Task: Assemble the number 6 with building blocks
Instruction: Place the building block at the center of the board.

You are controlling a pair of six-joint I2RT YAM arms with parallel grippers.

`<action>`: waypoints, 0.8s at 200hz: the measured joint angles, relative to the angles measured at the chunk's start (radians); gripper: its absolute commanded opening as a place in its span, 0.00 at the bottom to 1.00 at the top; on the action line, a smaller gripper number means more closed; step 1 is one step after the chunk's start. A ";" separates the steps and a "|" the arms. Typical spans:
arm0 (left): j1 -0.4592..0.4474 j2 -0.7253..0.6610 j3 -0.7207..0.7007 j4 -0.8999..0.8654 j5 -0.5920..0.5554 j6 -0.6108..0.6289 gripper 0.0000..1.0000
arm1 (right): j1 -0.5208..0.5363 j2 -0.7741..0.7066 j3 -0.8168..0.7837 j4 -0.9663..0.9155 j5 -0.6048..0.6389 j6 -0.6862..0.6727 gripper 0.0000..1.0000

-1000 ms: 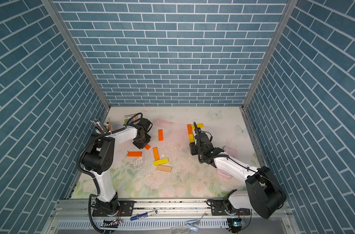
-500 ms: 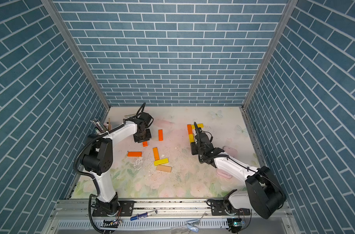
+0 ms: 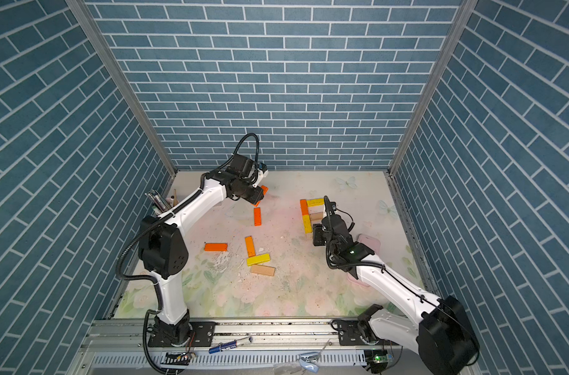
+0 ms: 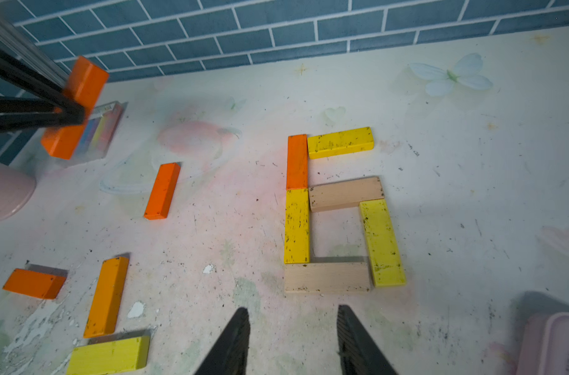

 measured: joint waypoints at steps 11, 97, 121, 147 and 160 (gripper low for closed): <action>-0.005 0.038 0.027 0.000 0.015 0.055 0.32 | 0.000 -0.019 0.000 -0.019 0.009 0.011 0.45; -0.064 0.269 0.186 -0.039 0.035 0.409 0.32 | 0.000 -0.079 0.000 -0.140 0.063 0.053 0.45; -0.097 0.307 0.211 -0.055 -0.003 0.473 0.32 | 0.000 -0.079 0.000 -0.149 0.067 0.061 0.45; -0.116 0.341 0.217 -0.065 -0.048 0.530 0.34 | 0.000 -0.079 0.000 -0.155 0.067 0.070 0.45; -0.116 0.352 0.217 -0.068 -0.071 0.554 0.35 | 0.000 -0.079 0.000 -0.157 0.067 0.074 0.45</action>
